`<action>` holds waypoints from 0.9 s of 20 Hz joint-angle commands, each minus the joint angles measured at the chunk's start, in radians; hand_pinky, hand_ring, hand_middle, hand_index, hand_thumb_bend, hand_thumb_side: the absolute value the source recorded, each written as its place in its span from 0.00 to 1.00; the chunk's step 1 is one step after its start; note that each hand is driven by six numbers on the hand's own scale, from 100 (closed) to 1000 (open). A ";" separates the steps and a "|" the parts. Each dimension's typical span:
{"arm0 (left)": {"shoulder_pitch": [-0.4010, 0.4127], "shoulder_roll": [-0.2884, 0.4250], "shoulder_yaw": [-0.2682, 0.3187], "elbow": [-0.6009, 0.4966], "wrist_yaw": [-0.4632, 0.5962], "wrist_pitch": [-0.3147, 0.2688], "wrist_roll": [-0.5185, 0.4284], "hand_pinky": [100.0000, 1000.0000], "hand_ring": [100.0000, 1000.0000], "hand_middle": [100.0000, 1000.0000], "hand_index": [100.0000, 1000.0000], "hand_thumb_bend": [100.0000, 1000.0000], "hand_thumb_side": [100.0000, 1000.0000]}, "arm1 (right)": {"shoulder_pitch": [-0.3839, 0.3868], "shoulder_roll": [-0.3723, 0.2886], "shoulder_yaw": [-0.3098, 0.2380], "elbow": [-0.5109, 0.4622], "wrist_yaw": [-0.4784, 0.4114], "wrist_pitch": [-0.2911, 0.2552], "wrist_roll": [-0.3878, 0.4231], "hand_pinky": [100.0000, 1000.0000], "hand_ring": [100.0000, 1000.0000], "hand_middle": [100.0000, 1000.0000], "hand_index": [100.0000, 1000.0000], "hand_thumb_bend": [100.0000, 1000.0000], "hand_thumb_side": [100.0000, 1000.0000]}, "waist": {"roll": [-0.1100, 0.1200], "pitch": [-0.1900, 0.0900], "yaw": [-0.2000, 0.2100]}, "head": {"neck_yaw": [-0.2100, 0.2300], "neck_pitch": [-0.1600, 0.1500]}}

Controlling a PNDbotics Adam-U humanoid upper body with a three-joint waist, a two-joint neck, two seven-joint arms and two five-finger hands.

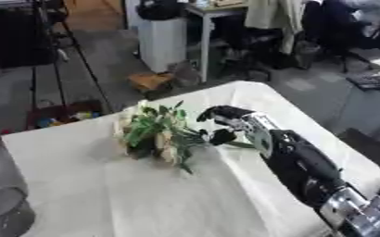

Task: Arrange flowers into the vase.

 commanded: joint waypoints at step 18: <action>-0.005 0.010 0.011 -0.014 -0.003 -0.002 -0.013 0.71 0.65 0.64 0.72 1.00 0.77 | 0.009 -0.032 -0.028 0.087 0.076 -0.010 0.026 0.84 0.91 0.87 0.90 0.06 0.50 | 0.004 -0.005 0.009 | -0.007 0.003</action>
